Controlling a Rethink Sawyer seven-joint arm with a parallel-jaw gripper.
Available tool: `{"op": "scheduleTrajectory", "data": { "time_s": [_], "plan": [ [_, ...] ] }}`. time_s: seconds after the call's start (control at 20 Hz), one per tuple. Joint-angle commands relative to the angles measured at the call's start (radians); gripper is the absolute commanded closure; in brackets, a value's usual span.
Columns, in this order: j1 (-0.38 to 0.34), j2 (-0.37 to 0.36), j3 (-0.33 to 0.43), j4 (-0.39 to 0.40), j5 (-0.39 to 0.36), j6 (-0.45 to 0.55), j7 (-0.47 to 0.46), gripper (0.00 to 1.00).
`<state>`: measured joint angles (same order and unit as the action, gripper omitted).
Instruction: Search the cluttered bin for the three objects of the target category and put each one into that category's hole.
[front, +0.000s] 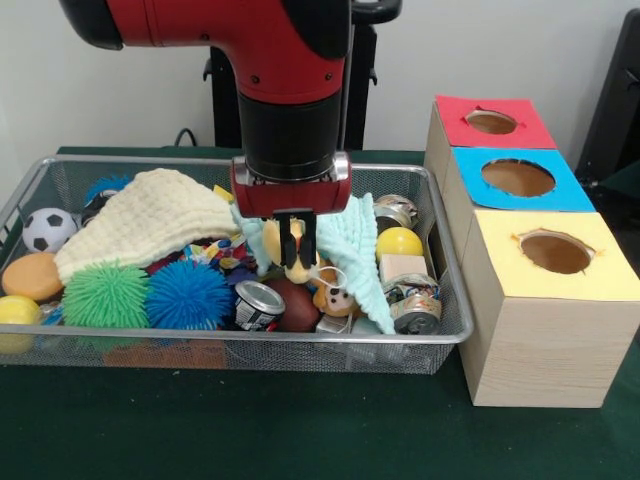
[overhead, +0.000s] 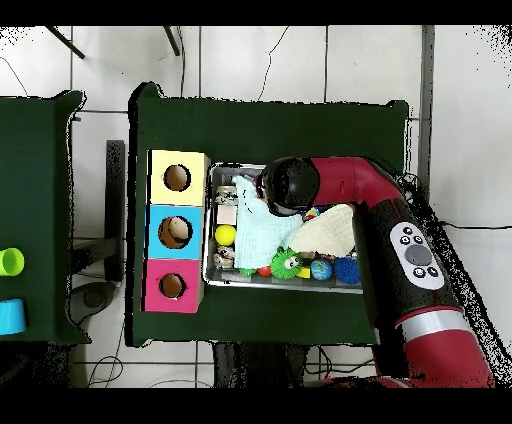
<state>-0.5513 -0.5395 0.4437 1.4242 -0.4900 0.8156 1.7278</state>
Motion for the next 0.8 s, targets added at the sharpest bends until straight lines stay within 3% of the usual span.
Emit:
{"op": "scheduleTrajectory", "data": {
  "time_s": [0.05, 0.8],
  "plan": [
    [-0.01, -0.05, 0.068, 0.057, 0.02, 0.051, -0.133, 1.0],
    [0.004, -0.117, 0.062, 0.095, 0.072, 0.075, -0.087, 1.0]
  ]
}}
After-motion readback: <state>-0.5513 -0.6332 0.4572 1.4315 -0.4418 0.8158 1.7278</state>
